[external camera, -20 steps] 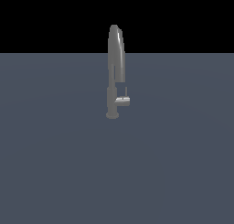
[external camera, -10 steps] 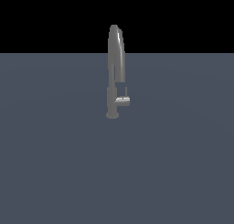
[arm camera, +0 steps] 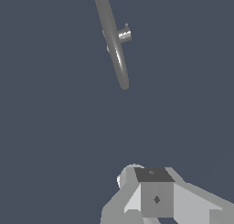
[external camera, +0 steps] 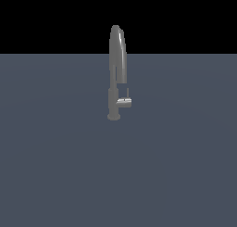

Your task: Turn on the faucet by rotating a designated handle.

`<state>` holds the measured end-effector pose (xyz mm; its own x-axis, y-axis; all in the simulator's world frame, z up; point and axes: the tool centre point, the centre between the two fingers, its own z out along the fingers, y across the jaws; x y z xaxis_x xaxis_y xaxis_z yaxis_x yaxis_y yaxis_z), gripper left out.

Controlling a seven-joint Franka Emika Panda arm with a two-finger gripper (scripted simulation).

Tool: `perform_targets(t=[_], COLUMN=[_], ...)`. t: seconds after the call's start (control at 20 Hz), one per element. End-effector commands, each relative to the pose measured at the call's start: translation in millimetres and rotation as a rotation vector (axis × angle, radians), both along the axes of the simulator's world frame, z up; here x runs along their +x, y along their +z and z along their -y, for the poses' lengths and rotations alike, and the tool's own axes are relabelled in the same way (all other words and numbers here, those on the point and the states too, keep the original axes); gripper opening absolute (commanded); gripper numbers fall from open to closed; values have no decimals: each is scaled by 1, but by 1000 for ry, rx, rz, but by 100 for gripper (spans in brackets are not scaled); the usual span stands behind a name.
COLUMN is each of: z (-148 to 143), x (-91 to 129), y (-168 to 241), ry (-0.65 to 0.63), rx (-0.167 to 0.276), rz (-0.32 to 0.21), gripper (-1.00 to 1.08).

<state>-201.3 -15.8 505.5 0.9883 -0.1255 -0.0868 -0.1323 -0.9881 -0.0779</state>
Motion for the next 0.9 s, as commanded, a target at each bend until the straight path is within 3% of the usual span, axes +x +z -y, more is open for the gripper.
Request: perform_targets(t=[0.0, 0.85], z=[-1, 2], x=[14, 113], y=[-4, -42], ry=[-27, -219], rx=[28, 230], rz=[-32, -260], gripper=[-100, -100])
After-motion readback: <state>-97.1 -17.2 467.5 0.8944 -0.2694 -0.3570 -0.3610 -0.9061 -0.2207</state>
